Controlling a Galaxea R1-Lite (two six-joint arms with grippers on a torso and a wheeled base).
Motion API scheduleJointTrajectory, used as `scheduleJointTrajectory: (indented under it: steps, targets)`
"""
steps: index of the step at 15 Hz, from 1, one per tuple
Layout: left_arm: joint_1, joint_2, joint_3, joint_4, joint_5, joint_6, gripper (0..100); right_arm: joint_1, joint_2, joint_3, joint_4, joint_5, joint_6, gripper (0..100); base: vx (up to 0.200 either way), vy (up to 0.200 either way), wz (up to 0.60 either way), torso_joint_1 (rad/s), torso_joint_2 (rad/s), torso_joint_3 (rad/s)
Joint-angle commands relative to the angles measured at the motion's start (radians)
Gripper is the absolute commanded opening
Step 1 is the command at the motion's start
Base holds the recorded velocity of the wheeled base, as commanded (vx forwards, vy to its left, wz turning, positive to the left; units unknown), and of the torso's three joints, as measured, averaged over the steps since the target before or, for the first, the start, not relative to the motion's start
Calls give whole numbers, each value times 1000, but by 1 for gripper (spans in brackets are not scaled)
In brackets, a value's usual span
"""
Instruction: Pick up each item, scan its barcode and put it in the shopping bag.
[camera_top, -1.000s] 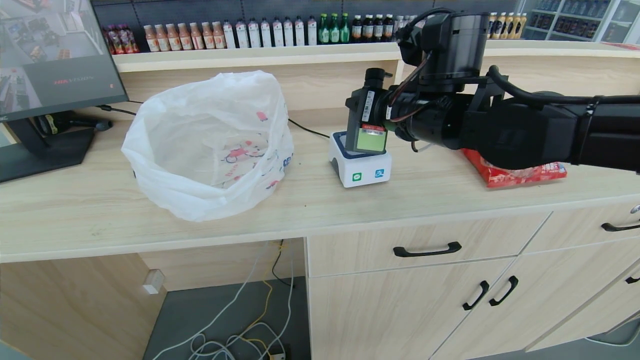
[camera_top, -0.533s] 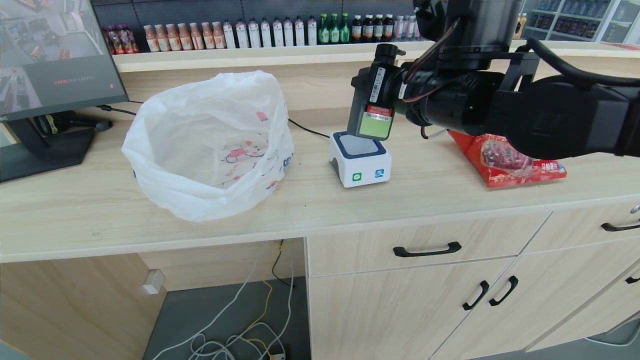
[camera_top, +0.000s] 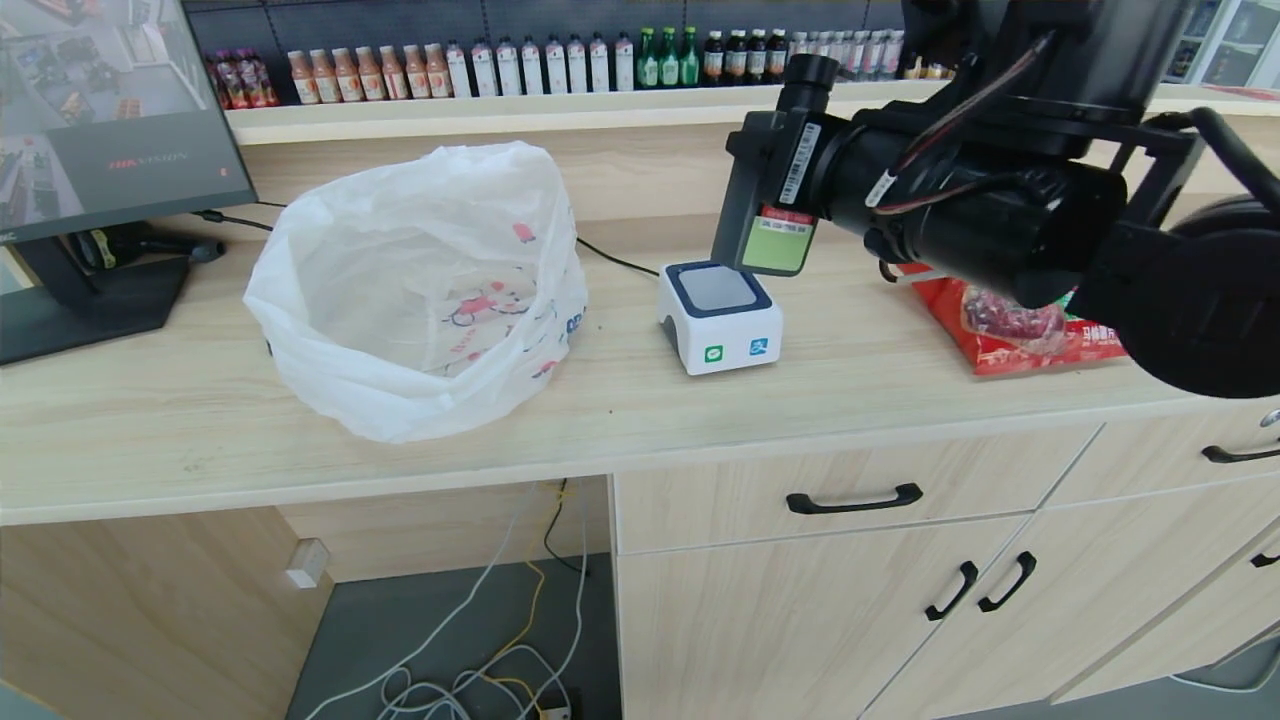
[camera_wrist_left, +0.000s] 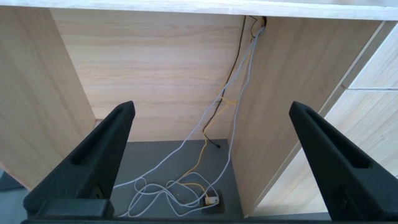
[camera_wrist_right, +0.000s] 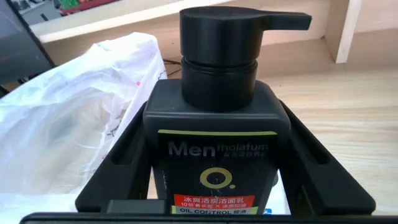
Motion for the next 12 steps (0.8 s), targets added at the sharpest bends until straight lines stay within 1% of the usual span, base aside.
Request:
scheduleJointTrajectory:
  steps: [1,3,4,6,7,9,10,11,12]
  targets:
    - [0,0,0,0,1,0,100,4,-63,126,-140,68,-37,0,0,0,0,0,0,0]
    - [1,0,0,0,1,0,100,1,-63,230,-328,113,-91,0,0,0,0,0,0,0]
    - [1,0,0,0,1,0,100,0,-61,250,-368,119,-103,0,0,0,0,0,0,0]
    - [1,0,0,0,1,2,100,3,-58,333,-506,138,-146,0,0,0,0,0,0,0]
    - [0,0,0,0,0,2,100,1,-57,374,-568,171,-169,0,0,0,0,0,0,0]
    - [0,0,0,0,1,2,100,-28,-53,463,-700,230,-302,0,0,0,0,0,0,0]
    - [0,0,0,0,1,0,100,-34,-46,494,-752,234,-335,0,0,0,0,0,0,0]
    - [0,0,0,0,1,0,100,-36,-41,512,-786,234,-341,0,0,0,0,0,0,0]
    - [1,0,0,0,1,0,100,-36,-23,528,-853,246,-348,0,0,0,0,0,0,0]
